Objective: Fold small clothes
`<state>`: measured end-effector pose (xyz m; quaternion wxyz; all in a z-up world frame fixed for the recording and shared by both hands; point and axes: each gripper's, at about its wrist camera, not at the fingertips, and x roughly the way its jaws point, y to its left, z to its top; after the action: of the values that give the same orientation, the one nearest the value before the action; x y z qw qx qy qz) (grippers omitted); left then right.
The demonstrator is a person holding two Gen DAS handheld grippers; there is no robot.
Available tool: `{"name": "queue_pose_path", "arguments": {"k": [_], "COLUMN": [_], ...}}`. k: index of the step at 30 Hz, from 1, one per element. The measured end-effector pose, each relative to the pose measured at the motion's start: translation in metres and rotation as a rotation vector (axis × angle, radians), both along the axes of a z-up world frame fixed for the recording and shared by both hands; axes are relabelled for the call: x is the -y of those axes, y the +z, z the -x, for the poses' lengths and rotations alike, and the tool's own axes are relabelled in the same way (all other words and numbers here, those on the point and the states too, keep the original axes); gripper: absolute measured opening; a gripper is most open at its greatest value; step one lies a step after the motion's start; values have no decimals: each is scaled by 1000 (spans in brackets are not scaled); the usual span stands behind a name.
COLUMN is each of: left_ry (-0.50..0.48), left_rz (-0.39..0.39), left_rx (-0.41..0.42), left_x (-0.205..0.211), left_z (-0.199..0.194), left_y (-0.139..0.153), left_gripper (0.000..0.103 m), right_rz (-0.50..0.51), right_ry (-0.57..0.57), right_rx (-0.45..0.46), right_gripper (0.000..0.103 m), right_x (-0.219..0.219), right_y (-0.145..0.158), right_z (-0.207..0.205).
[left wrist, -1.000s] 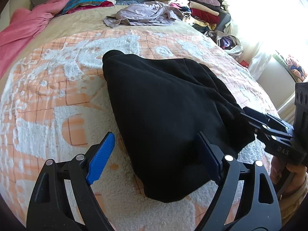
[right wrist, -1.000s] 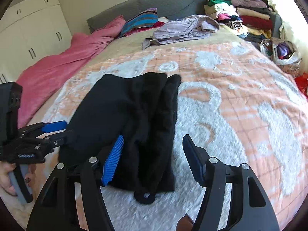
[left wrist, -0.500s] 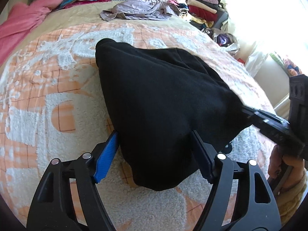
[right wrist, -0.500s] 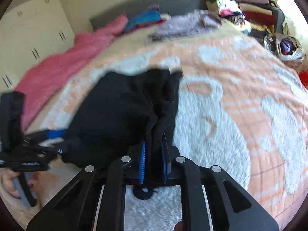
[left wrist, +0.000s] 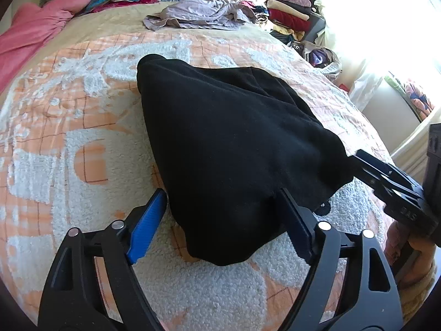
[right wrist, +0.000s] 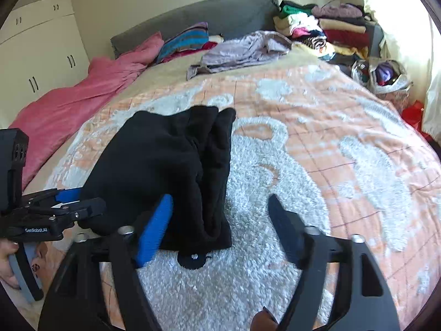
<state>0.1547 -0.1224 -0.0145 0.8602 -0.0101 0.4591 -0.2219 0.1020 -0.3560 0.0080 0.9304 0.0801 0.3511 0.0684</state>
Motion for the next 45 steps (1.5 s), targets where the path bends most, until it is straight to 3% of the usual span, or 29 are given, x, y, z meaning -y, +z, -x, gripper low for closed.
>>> {"name": "queue_pose_path", "arguments": {"k": [4, 10, 27, 35, 45], "left_ry": [1, 10, 21, 16, 37], "left_rz": [0, 6, 37, 40, 32], "left_rx": [10, 57, 196, 227, 232], "left_x": [-2, -11, -46, -57, -78], "left_z": [4, 16, 71, 103, 123], "left_y": [5, 21, 60, 53, 28], "left_gripper": [81, 93, 93, 93, 93], "right_rz": [19, 3, 90, 156, 126], "right_ry": [-28, -49, -42, -57, -71], "right_rx": [48, 116, 226, 250, 222], "right_gripper": [91, 98, 98, 98, 98], "right_x": [0, 2, -42, -62, -74], "right_y": [11, 27, 51, 48, 27], "right_z": [15, 38, 100, 122, 142]}}
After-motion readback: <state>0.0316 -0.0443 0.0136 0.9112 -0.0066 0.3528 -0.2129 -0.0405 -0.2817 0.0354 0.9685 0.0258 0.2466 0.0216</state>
